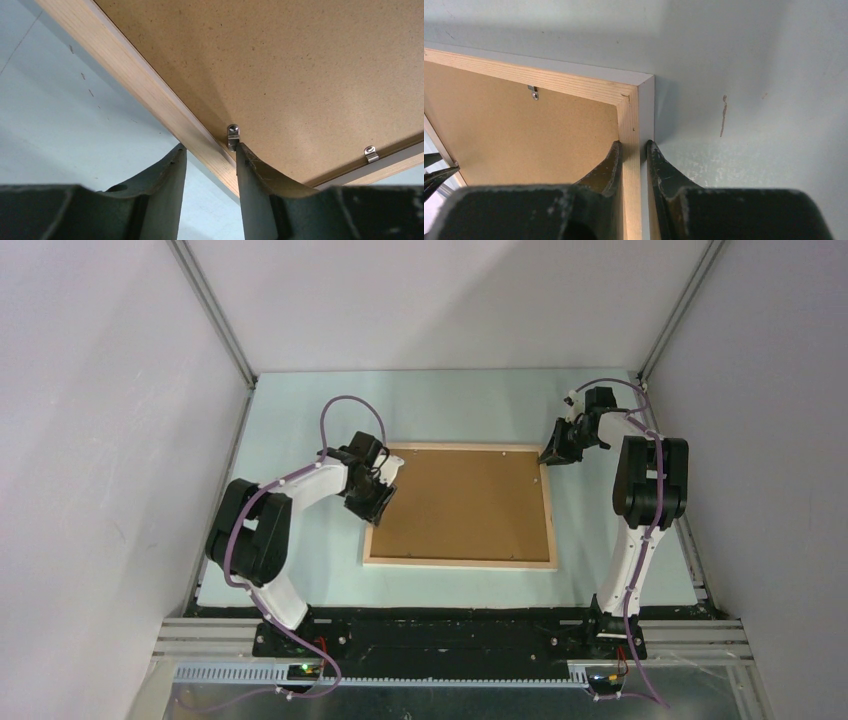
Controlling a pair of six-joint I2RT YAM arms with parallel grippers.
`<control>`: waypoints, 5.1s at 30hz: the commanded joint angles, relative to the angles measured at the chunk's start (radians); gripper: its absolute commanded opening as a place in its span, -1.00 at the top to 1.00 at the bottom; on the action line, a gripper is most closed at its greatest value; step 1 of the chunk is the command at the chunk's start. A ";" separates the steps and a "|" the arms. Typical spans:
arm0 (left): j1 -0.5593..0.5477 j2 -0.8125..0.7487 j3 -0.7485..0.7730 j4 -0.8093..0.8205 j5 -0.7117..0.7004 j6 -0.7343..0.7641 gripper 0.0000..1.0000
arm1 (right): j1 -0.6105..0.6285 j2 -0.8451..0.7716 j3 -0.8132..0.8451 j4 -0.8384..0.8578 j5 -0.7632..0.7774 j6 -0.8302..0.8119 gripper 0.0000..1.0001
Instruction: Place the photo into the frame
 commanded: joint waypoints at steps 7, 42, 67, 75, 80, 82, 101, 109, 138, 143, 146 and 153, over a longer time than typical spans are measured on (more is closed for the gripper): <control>0.002 -0.048 -0.001 -0.001 -0.036 0.042 -0.35 | -0.018 0.034 -0.011 -0.013 0.001 0.012 1.00; 0.001 0.033 0.068 0.003 -0.046 0.033 -0.18 | -0.028 0.041 -0.011 -0.018 -0.026 0.011 1.00; 0.001 0.034 0.059 0.000 -0.026 0.050 0.33 | -0.036 0.048 -0.006 -0.021 -0.031 0.009 1.00; 0.001 0.022 0.057 0.000 -0.032 0.045 -0.16 | -0.037 0.049 -0.003 -0.023 -0.031 0.008 1.00; 0.001 -0.008 0.059 0.000 -0.043 0.038 -0.51 | -0.038 0.048 -0.005 -0.025 -0.032 0.007 1.00; 0.001 -0.015 0.061 0.000 -0.045 0.035 -0.56 | -0.038 0.048 -0.004 -0.027 -0.033 0.007 1.00; 0.005 0.040 0.100 0.001 -0.080 0.057 -0.19 | -0.042 0.052 -0.004 -0.028 -0.034 0.006 1.00; 0.004 0.043 0.098 0.001 -0.071 0.061 -0.05 | -0.045 0.052 -0.005 -0.028 -0.038 0.005 1.00; 0.048 -0.024 0.108 0.001 -0.090 0.008 -0.75 | -0.050 0.046 -0.008 -0.050 -0.051 -0.010 0.57; 0.139 0.007 0.175 0.001 0.034 -0.059 -0.81 | -0.061 0.016 -0.019 -0.055 -0.066 -0.014 0.27; 0.161 0.041 0.215 0.002 0.071 -0.085 -0.82 | -0.066 0.006 -0.020 -0.066 -0.069 -0.019 0.13; 0.167 0.139 0.314 0.003 0.129 -0.149 -0.76 | -0.073 -0.046 -0.053 -0.092 -0.087 -0.050 0.00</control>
